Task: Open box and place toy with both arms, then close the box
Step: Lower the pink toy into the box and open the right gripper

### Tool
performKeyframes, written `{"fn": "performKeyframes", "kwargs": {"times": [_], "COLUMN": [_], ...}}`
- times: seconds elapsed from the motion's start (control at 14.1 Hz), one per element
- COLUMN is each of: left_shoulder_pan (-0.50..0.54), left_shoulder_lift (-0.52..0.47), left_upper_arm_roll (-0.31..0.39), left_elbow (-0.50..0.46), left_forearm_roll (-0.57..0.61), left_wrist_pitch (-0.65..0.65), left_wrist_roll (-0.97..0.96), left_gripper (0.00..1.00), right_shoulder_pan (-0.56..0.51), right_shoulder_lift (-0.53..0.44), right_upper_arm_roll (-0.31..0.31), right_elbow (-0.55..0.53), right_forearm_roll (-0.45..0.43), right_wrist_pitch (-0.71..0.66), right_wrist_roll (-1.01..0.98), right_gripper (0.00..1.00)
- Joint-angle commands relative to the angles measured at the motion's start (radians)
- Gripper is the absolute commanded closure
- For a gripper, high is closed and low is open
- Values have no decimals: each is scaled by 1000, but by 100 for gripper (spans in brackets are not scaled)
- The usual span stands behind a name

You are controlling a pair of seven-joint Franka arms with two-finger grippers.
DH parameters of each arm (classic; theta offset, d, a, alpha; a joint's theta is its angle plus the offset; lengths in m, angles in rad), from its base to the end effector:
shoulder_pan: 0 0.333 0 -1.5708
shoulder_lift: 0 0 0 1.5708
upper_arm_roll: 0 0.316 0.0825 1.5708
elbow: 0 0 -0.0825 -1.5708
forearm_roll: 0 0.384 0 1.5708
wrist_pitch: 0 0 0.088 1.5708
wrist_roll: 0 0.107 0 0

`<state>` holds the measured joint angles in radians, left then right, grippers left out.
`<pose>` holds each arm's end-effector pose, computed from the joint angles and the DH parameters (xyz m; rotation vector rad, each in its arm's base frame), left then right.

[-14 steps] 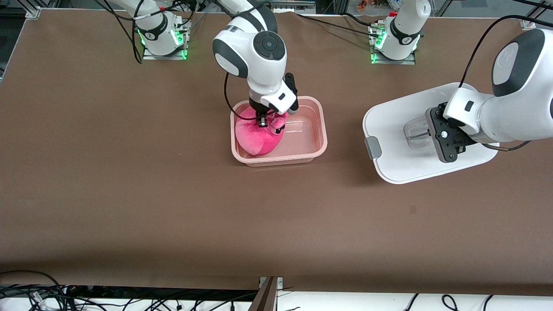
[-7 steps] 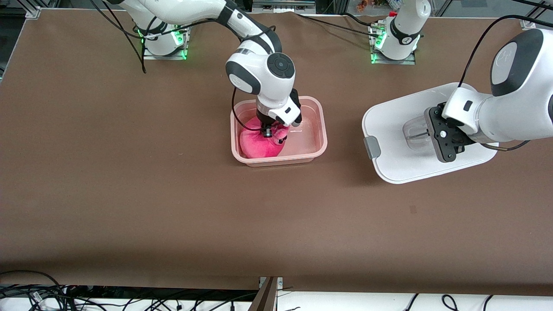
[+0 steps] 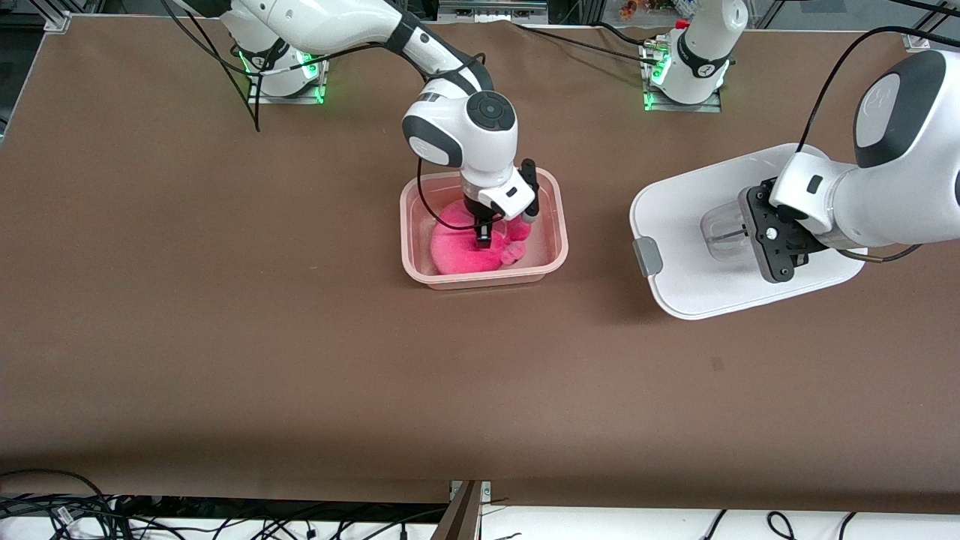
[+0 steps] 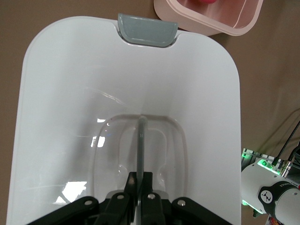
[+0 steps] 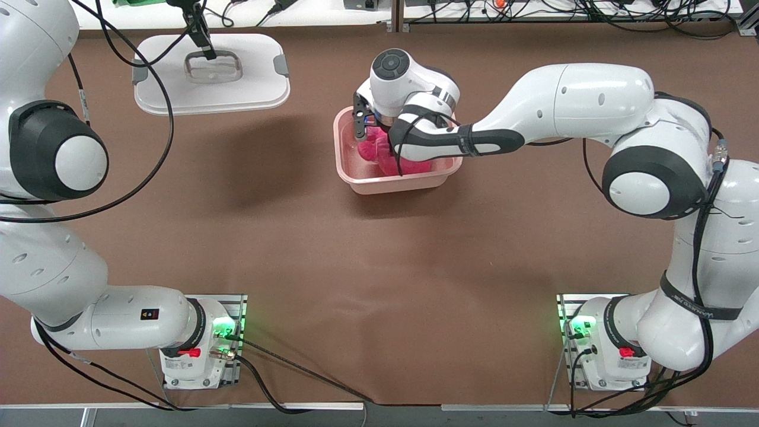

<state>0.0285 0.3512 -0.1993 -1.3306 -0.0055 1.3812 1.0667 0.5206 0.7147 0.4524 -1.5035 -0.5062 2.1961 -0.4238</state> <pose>0.6221 -0.0877 0.5162 2.3859 -1.6961 -0.3425 0.4629 0.5479 0.2808 2.1358 2.1506 0.1465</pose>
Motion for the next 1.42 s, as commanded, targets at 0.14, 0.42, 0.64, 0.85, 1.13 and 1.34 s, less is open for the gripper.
{"fn": "performKeyframes", "kwargs": {"times": [0.14,0.42,0.64,0.85,1.13,1.34], "left_shoulder_pan": [-9,-12,-10,-13,-76,-221], "left_shoulder_lift": [9,9,5,9,20,64], "left_upper_arm_roll": [-14,-15,-47,-84,-83,-81], "left_elbow": [38,38,39,30,14,13], "left_forearm_roll": [16,13,10,-5,-146,-146], "left_wrist_pitch": [-11,-11,-11,-10,80,201], "left_wrist_roll": [16,10,29,21,-23,-114], "left_gripper": [100,100,100,100,100,100], "right_shoulder_pan": [7,-22,-48,-164,-341,-436], "right_shoulder_lift": [11,-69,-164,-266,-368,-432], "right_upper_arm_roll": [-9,-8,-11,-12,-17,-72], "right_elbow": [23,23,23,23,23,23], "right_forearm_roll": [-9,41,133,250,360,446], "right_wrist_pitch": [14,-39,-125,-214,-257,-310], "right_wrist_roll": [39,31,28,28,26,13], "right_gripper": [0,0,0,0,0,0]}}
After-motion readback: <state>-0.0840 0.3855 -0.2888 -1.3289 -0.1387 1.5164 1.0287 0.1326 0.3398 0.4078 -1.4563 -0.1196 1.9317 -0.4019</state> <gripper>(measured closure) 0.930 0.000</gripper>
